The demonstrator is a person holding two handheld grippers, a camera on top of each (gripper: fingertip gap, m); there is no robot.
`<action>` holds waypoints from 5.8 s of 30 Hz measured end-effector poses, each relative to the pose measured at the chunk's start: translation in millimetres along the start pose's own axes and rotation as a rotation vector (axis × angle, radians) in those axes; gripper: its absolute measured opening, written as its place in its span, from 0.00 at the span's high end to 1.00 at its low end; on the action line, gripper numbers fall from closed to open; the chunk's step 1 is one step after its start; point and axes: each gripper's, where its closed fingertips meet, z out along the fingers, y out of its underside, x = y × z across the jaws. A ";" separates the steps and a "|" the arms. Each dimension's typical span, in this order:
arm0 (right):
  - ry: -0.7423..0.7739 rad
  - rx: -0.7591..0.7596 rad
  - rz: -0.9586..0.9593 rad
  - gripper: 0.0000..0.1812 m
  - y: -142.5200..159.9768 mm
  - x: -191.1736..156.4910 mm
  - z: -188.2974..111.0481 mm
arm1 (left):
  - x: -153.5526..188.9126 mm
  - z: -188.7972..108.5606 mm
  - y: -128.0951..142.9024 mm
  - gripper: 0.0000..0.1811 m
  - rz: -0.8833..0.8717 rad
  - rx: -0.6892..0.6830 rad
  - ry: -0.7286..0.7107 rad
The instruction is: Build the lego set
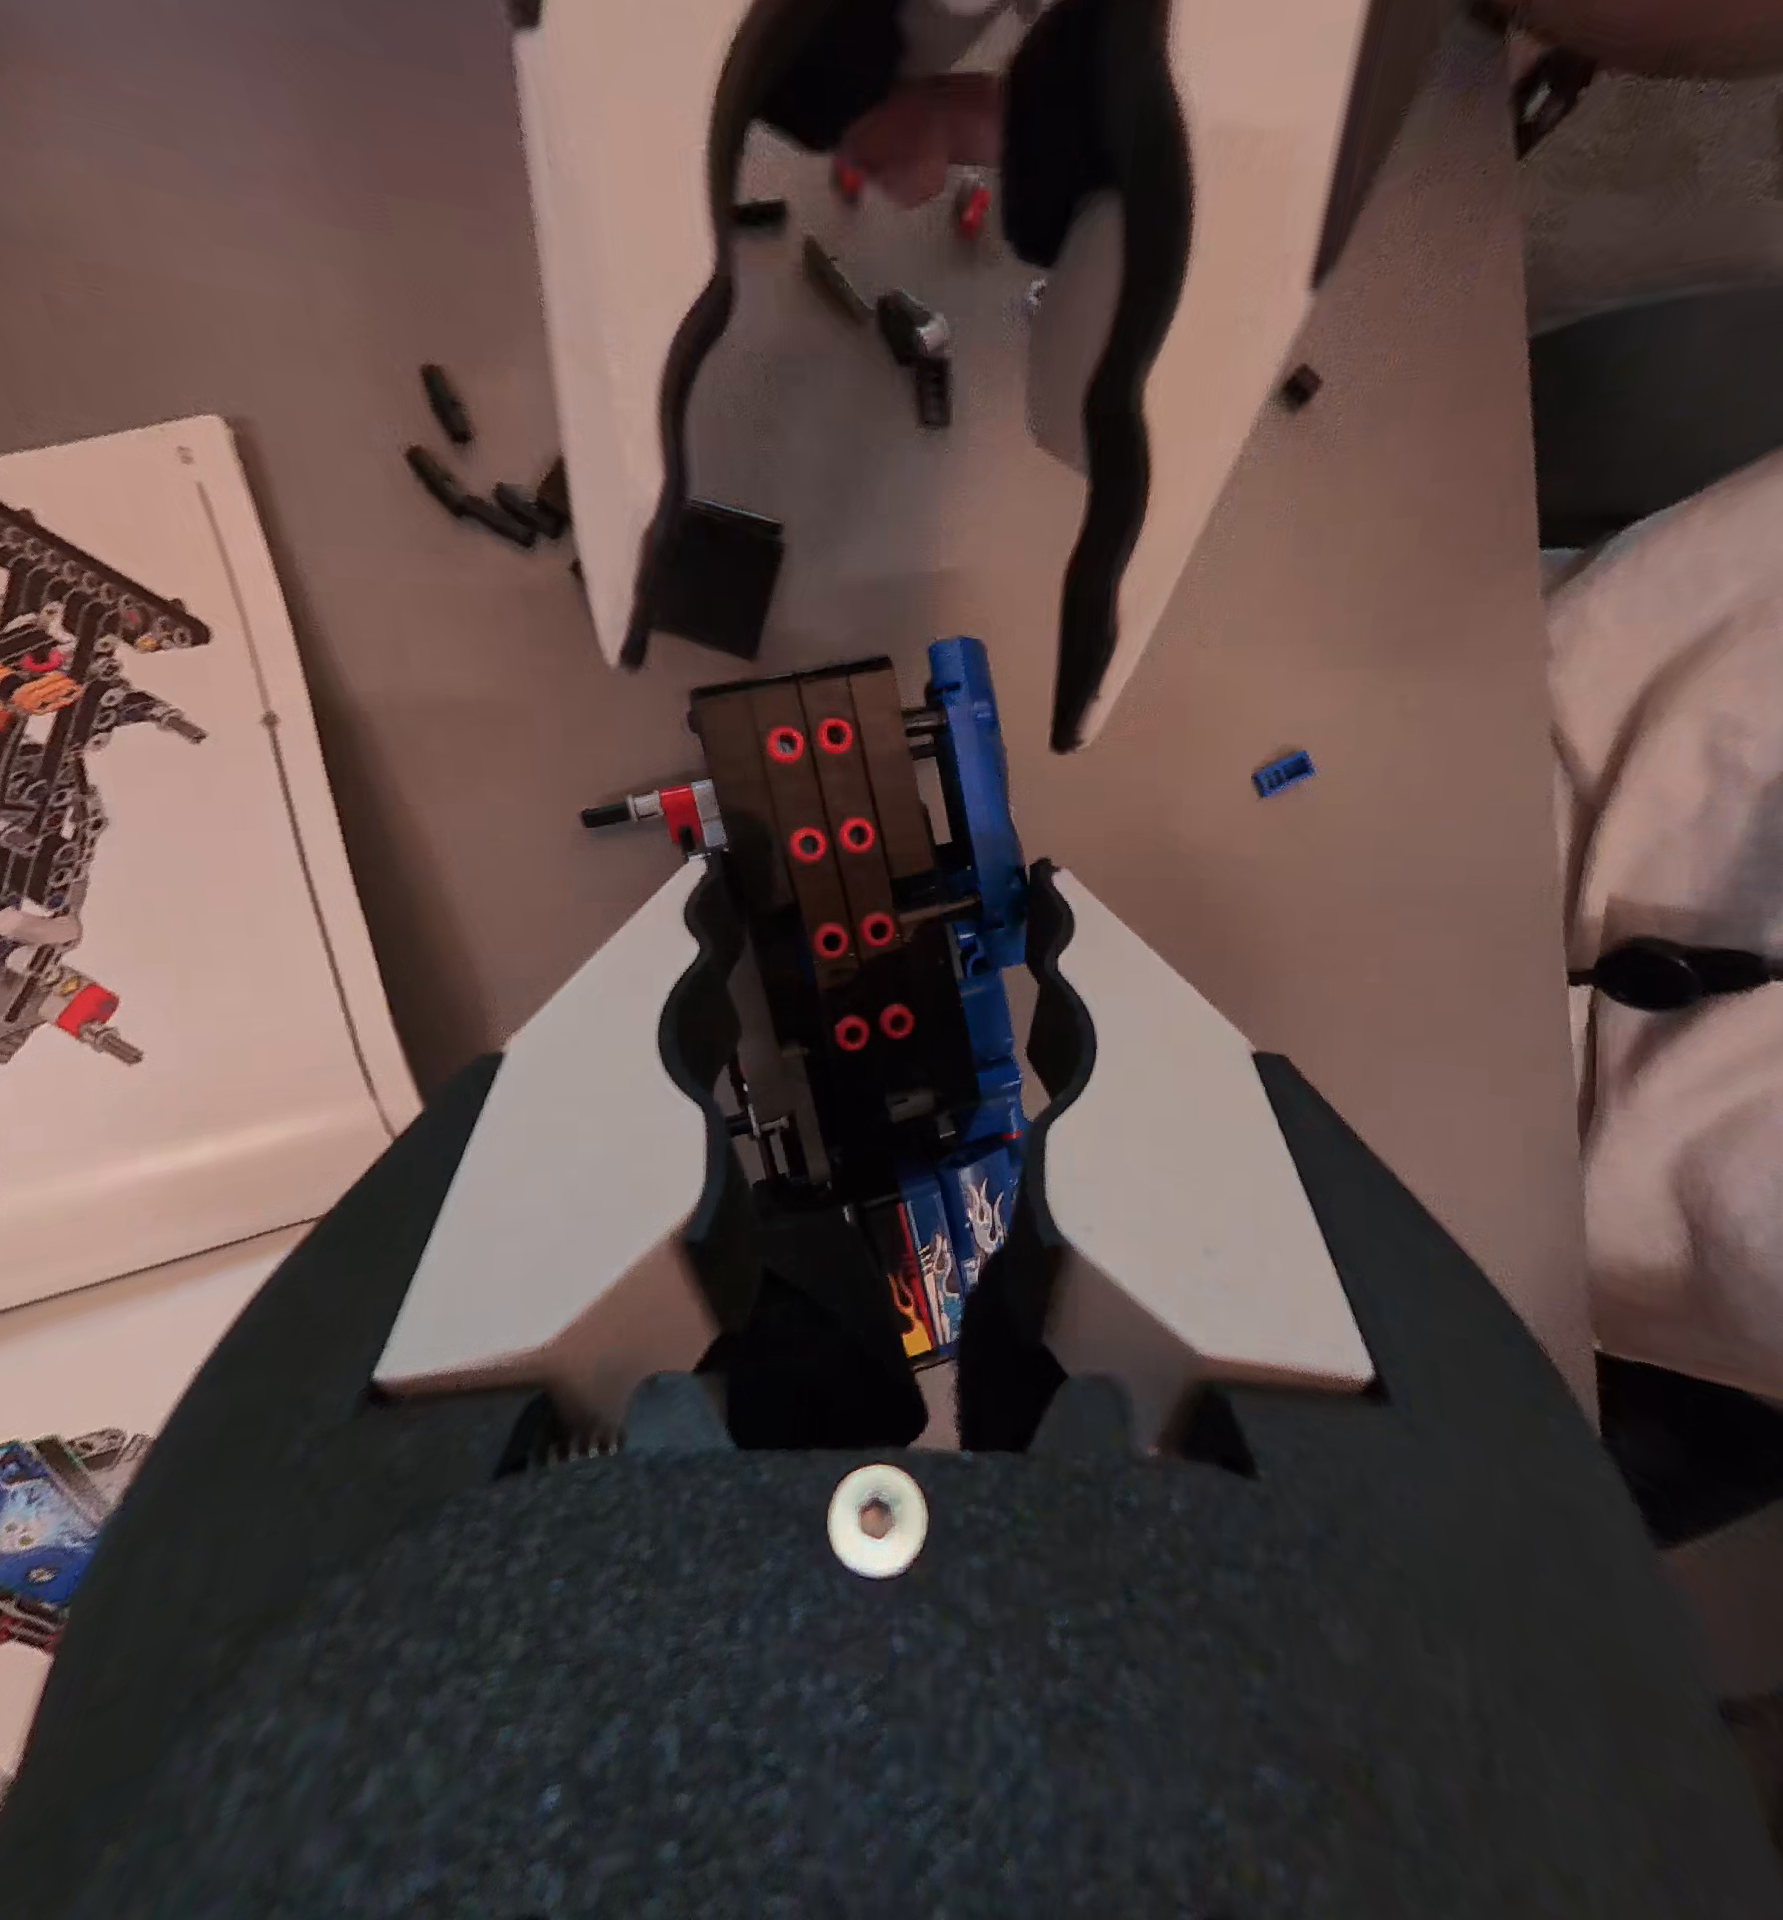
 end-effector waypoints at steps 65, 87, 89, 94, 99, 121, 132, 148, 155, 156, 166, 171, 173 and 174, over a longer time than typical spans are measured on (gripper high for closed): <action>-0.249 0.086 0.198 0.71 -3.8 -15.2 32.8 | 10.3 -6.3 4.2 0.77 -0.050 0.437 -0.112; -0.235 0.074 0.073 0.70 3.6 -10.1 20.7 | 8.8 -6.4 3.4 0.77 -0.053 0.443 -0.124; -0.240 0.078 0.073 0.70 3.9 -9.9 20.5 | 8.3 -6.3 3.2 0.77 -0.050 0.446 -0.128; -0.248 0.086 0.075 0.71 4.0 -9.9 20.5 | 8.2 -6.5 3.3 0.77 -0.047 0.450 -0.118; -0.250 0.080 0.090 0.71 3.9 -10.3 20.7 | 8.3 -6.9 3.4 0.77 -0.054 0.452 -0.103; -0.281 -0.480 -0.113 0.70 13.3 -7.1 12.8 | 9.3 -7.4 1.6 0.77 -0.076 0.461 -0.096; -0.323 -0.553 -0.126 0.71 16.5 -6.3 11.0 | 7.5 -7.2 1.5 0.78 -0.096 0.464 -0.100; -0.203 -0.029 0.132 0.82 15.2 -16.0 -6.3 | 2.0 -10.5 0.9 0.79 -0.138 0.490 -0.102; -0.300 0.037 0.225 0.95 12.3 -24.1 3.8 | 3.4 -10.5 0.6 0.79 -0.131 0.489 -0.096; -0.347 0.025 0.292 0.96 12.4 -26.2 3.5 | 5.7 -9.9 0.7 0.78 -0.115 0.482 -0.086; -0.421 0.037 0.419 0.96 11.3 -25.0 4.9 | 3.4 -10.9 1.4 0.78 -0.098 0.469 -0.069; -0.400 0.054 0.411 0.96 11.4 -23.5 3.7 | 0.3 -10.5 1.3 0.79 -0.113 0.466 -0.072; -0.402 0.052 0.421 0.96 11.5 -23.7 3.4 | 0.4 -10.3 1.4 0.79 -0.105 0.464 -0.074; -0.404 0.051 0.431 0.96 10.6 -23.6 3.1 | 0.5 -10.4 1.5 0.79 -0.104 0.463 -0.071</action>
